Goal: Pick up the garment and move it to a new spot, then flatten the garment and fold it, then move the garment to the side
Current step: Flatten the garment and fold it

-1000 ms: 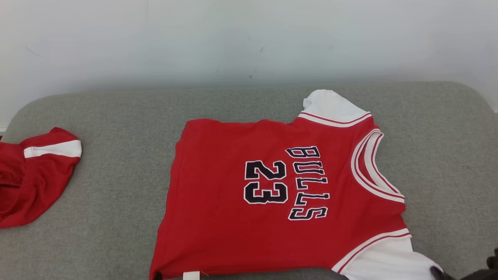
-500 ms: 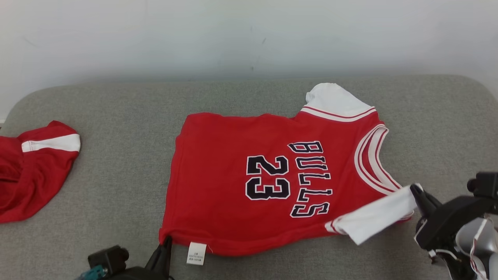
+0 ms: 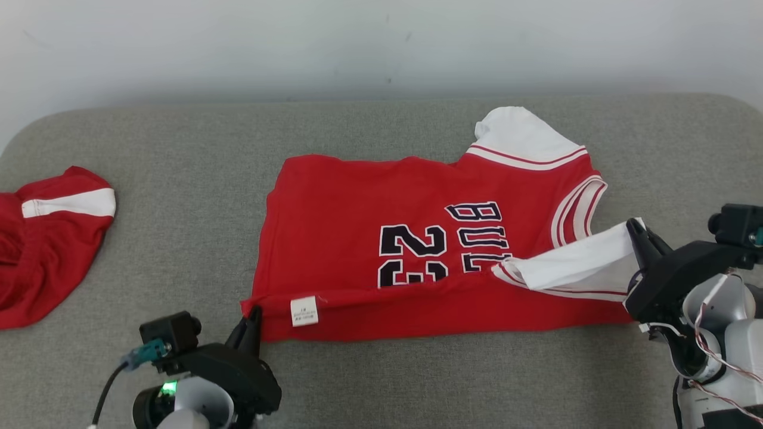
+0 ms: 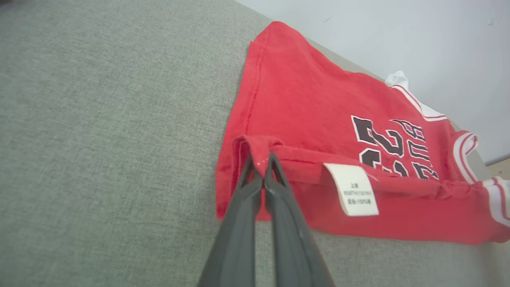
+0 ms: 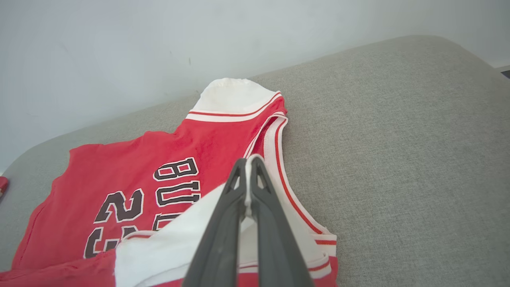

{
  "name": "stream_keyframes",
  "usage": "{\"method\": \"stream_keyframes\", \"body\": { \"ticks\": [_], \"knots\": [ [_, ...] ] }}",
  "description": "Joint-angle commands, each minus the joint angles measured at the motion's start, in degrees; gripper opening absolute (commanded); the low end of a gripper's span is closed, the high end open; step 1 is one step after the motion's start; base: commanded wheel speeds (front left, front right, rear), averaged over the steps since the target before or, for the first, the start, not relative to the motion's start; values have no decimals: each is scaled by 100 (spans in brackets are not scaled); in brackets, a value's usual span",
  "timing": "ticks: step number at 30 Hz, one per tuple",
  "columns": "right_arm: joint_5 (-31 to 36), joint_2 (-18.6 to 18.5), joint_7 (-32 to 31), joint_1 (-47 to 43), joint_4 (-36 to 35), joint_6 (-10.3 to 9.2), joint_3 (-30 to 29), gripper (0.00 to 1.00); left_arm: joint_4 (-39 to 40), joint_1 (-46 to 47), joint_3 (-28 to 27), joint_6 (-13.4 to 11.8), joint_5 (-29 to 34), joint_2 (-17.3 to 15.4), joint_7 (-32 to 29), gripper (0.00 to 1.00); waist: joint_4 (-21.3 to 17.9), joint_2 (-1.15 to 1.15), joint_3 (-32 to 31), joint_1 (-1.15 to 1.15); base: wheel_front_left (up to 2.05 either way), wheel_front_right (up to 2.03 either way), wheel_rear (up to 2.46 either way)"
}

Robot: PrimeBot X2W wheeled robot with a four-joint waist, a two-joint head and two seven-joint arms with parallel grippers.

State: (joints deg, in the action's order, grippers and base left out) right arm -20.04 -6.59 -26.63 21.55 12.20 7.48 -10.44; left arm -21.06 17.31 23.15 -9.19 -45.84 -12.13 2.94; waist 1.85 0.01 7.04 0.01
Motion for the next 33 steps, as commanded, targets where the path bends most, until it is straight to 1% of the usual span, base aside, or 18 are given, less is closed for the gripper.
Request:
{"method": "stream_keyframes", "body": {
  "ticks": [1,7,15,17,18,22,24,25,26,27,28,33],
  "knots": [
    [23,-39,41,59,22,4,24,0,-28,75,-11,-34,31,-3,-29,0,-9,-1,54,-1,0,0,0],
    [-7,-179,361,398,412,4,281,0,-359,451,-18,-67,89,-8,-51,0,-48,-1,234,-1,0,0,0],
    [17,-250,722,703,886,4,257,0,-645,755,18,10,122,49,37,0,-44,-1,382,-1,0,0,0],
    [46,-249,777,752,984,4,248,0,-696,835,52,38,157,57,61,5,-36,-1,402,-1,0,0,0],
    [62,-246,809,776,1027,4,243,0,-723,881,74,58,190,51,64,6,-34,-1,412,-1,0,0,0],
    [103,-231,889,816,1189,4,259,0,-843,1098,142,97,265,52,69,0,-36,-1,448,-1,0,0,0],
    [112,-204,927,857,1245,4,281,0,-917,1188,167,102,273,58,78,1,-47,-1,456,-1,0,0,0],
    [112,-182,966,872,1267,4,261,0,-955,1222,173,103,283,58,95,11,-55,-1,457,-1,0,0,0],
    [124,-177,1002,897,1290,4,255,0,-994,1265,176,101,303,55,135,46,-64,-1,459,-1,0,0,0],
    [115,-163,1034,914,1321,4,257,87,-1027,1310,171,92,327,56,184,100,-71,-1,459,-1,0,0,0],
    [90,-153,1112,929,1320,4,287,100,-1058,1343,176,100,354,62,238,100,-75,-1,457,-1,0,0,0],
    [-9,-113,1393,968,1367,4,232,100,-1219,1376,231,165,468,61,523,100,-82,-1,366,-1,0,0,0]
  ]
}}
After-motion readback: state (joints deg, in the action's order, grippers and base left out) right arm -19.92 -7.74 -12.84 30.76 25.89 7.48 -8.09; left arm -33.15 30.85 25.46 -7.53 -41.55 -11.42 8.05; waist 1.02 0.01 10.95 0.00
